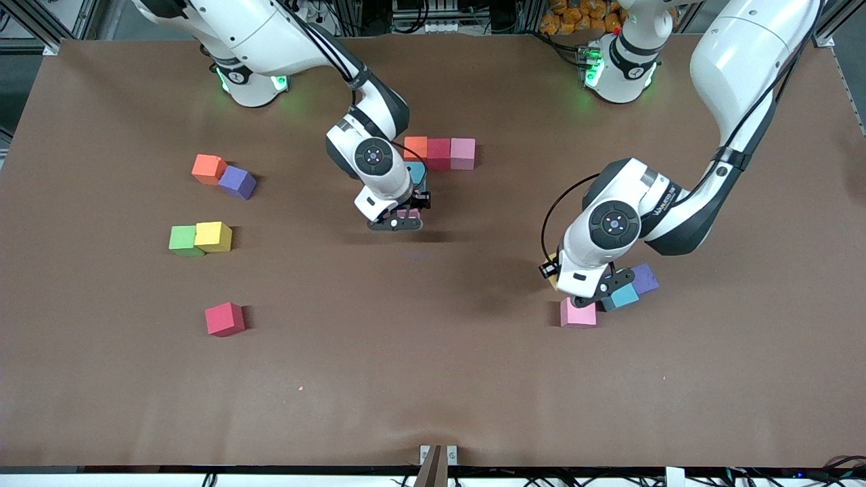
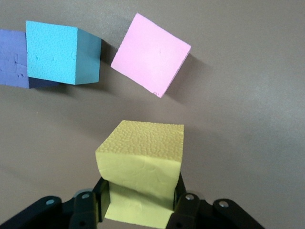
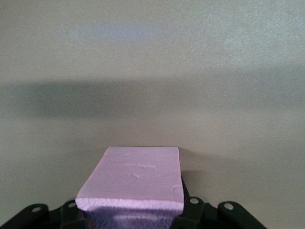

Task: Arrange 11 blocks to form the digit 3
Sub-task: 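Lower the lavender cube below the cyan cube and open the right gripper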

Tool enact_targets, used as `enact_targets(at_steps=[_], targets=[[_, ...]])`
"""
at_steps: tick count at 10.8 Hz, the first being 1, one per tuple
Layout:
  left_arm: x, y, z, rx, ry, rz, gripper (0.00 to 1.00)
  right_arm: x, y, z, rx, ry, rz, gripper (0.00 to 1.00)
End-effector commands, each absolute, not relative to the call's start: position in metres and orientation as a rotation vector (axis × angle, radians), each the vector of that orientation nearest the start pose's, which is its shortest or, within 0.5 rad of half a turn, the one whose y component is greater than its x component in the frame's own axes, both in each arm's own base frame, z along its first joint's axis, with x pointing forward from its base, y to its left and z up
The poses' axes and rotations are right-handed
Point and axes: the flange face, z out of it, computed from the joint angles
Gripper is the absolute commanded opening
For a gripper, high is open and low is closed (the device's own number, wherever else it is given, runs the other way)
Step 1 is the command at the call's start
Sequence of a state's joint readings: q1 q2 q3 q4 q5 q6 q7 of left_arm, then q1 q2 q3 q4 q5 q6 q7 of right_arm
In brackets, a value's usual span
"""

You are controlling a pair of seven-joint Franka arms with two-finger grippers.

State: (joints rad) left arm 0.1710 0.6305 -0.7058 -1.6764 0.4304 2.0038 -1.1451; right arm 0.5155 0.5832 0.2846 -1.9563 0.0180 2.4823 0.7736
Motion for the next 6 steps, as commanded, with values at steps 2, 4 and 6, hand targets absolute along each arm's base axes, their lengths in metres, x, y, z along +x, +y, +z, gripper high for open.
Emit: enact_targets(at_steps=[2, 4, 6], targets=[[0.6008, -0.2674, 0.2957, -2.965, -0.719, 0.17, 0.38, 0.425, 0.4389, 0.1836, -3.018, 0.094, 0.242, 0.35], [0.6013, -0.2674, 0.2963, -2.966, -0.72, 0.168, 0.38, 0.4228, 0.4407, 0.1827, -3.019, 0.085, 0.245, 0.37], [0.6014, -0.2673, 0.2971, -2.967, -0.717, 0.164, 0.38, 0.4206, 0.4415, 0.1811, -3.022, 0.078, 0.25, 0.37]])
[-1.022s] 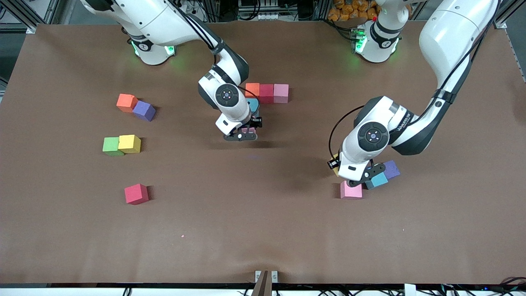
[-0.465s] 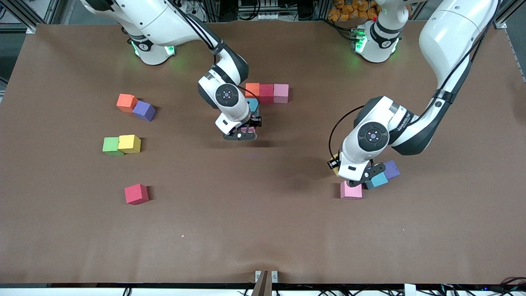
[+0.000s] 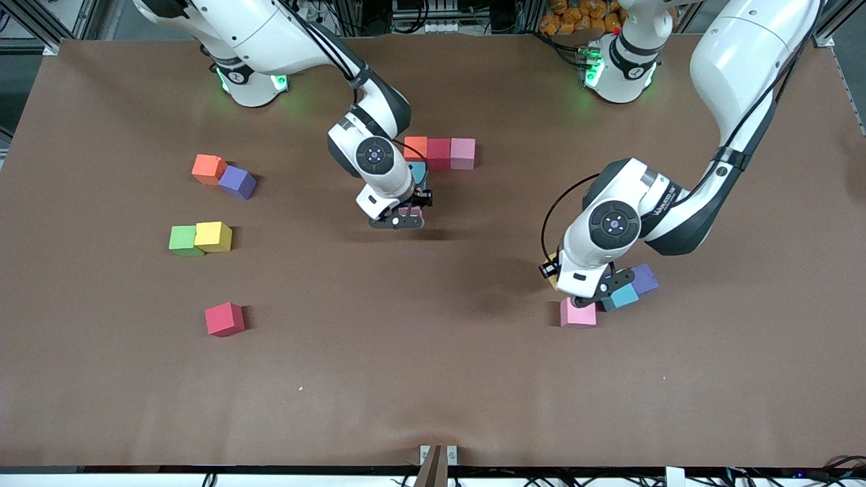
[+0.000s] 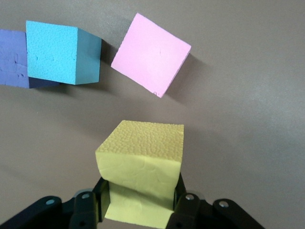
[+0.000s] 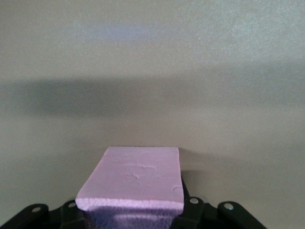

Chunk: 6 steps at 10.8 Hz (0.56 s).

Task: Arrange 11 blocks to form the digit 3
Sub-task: 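Lower the lavender cube below the cyan cube and open the right gripper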

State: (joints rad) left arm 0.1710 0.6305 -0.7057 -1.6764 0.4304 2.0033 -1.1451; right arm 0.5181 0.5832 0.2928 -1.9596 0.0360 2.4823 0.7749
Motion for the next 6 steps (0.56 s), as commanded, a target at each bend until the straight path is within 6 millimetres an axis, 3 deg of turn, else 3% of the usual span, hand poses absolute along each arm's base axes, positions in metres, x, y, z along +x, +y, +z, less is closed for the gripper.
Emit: enact_targets(at_steps=[1, 5, 6], targets=[[0.6019, -0.2663, 0.298, -2.966, -0.719, 0.162, 0.38, 0.4204, 0.4414, 0.1802, -3.023, 0.065, 0.251, 0.38], [0.605, -0.266, 0.3056, -2.973, -0.731, 0.148, 0.37, 0.4197, 0.4398, 0.1785, -3.025, 0.052, 0.247, 0.42], [0.6055, -0.2651, 0.3064, -2.972, -0.733, 0.146, 0.37, 0.4202, 0.4401, 0.179, -3.022, 0.063, 0.248, 0.71]])
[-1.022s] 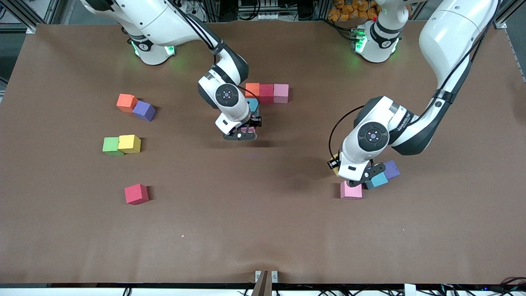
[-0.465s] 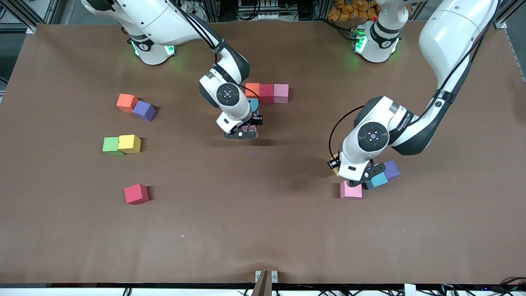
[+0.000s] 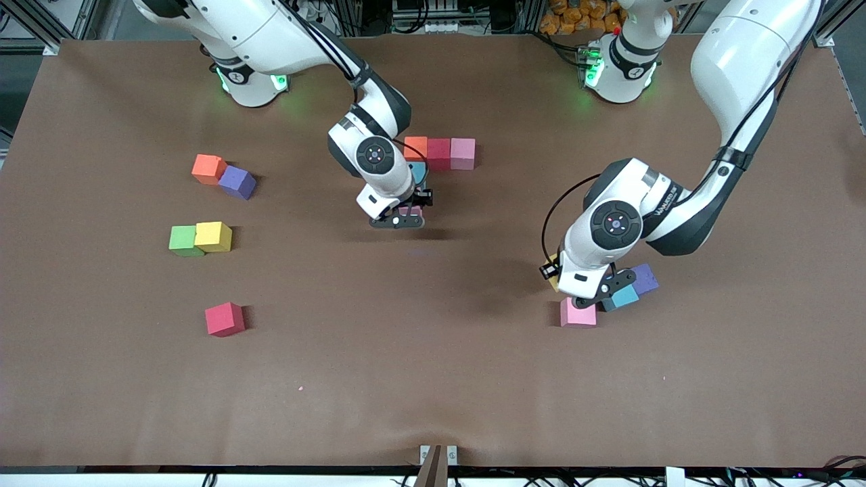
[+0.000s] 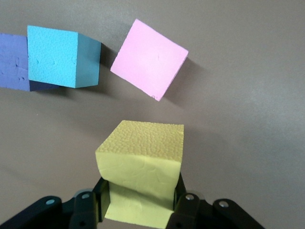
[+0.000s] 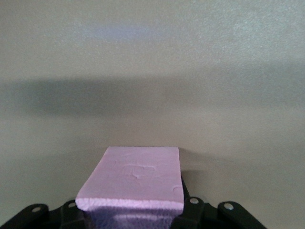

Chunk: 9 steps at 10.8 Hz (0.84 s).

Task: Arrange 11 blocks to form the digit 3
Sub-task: 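Lower the lavender cube below the cyan cube and open the right gripper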

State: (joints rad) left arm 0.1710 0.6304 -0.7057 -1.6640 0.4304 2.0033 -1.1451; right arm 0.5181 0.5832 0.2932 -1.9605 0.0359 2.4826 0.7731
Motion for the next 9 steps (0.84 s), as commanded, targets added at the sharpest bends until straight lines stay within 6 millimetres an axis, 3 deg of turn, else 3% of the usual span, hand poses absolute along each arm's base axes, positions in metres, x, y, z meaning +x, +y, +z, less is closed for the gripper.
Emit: enact_targets(at_steps=[1, 3, 5, 9], targets=[[0.605, -0.264, 0.306, -2.965, -0.731, 0.154, 0.37, 0.422, 0.439, 0.18, -3.021, 0.076, 0.247, 1.0], [0.604, -0.264, 0.306, -2.964, -0.731, 0.155, 0.37, 0.423, 0.439, 0.183, -3.023, 0.052, 0.248, 1.0], [0.605, -0.264, 0.306, -2.964, -0.73, 0.152, 0.37, 0.429, 0.439, 0.201, -3.017, 0.031, 0.222, 1.0], [0.606, -0.263, 0.309, -2.965, -0.732, 0.148, 0.37, 0.472, 0.411, 0.287, -2.966, 0.138, 0.149, 1.0]])
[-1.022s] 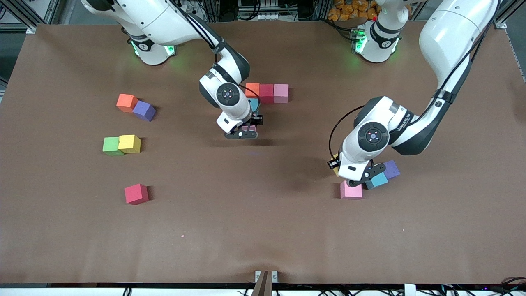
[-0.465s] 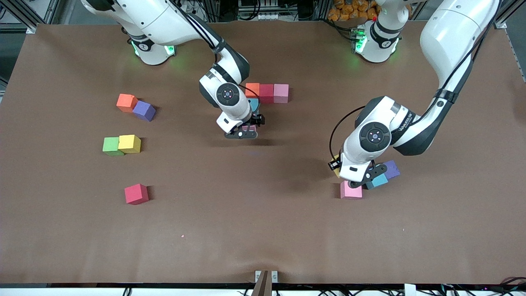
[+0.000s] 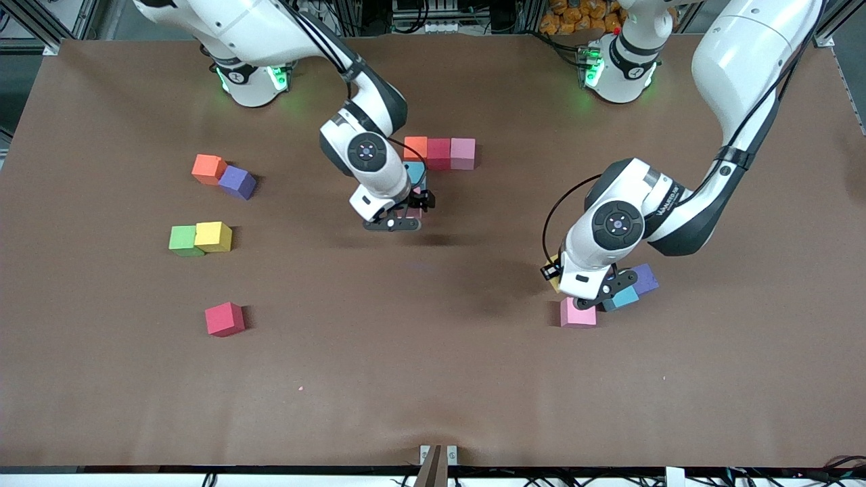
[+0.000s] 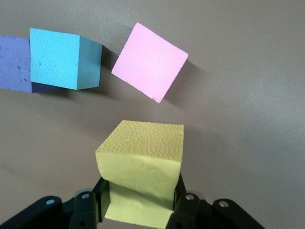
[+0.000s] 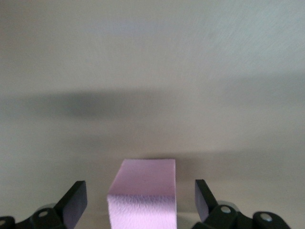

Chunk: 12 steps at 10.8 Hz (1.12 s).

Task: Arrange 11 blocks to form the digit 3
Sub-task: 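Lower the lavender cube below the cyan cube and open the right gripper, then carry the yellow cube to the row while the right gripper grasps magenta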

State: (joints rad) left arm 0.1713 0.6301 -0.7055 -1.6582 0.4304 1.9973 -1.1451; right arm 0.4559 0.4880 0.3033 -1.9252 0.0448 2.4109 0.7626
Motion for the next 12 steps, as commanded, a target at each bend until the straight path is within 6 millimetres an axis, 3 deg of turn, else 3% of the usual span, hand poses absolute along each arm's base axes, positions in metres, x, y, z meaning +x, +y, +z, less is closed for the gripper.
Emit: enact_targets(at_steps=[1, 3, 4, 6, 8, 10, 12], targets=[[0.606, -0.263, 0.309, -2.965, -0.732, 0.148, 0.37, 0.486, 0.395, 0.304, -2.958, 0.109, 0.123, 1.0], [0.605, -0.263, 0.311, -2.963, -0.742, 0.145, 0.38, 0.524, 0.329, 0.31, -2.985, 0.04, 0.153, 1.0], [0.601, -0.265, 0.308, -2.956, -0.747, 0.156, 0.38, 0.548, 0.28, 0.303, -2.988, -0.038, 0.175, 1.0], [0.594, -0.275, 0.309, -2.959, -0.748, 0.166, 0.37, 0.593, 0.201, 0.297, -2.974, -0.18, 0.159, 1.0], [0.585, -0.289, 0.309, -2.951, -0.775, 0.173, 0.37, 0.642, 0.154, 0.295, -3.068, -0.358, 0.283, 1.0], [0.562, -0.326, 0.299, -2.909, -0.861, 0.186, 0.37, 0.66, 0.123, 0.298, -3.101, -0.43, 0.317, 1.0], [0.546, -0.342, 0.287, -2.864, -0.981, 0.189, 0.38, 0.684, 0.09, 0.288, -3.054, -0.547, 0.251, 1.0]])
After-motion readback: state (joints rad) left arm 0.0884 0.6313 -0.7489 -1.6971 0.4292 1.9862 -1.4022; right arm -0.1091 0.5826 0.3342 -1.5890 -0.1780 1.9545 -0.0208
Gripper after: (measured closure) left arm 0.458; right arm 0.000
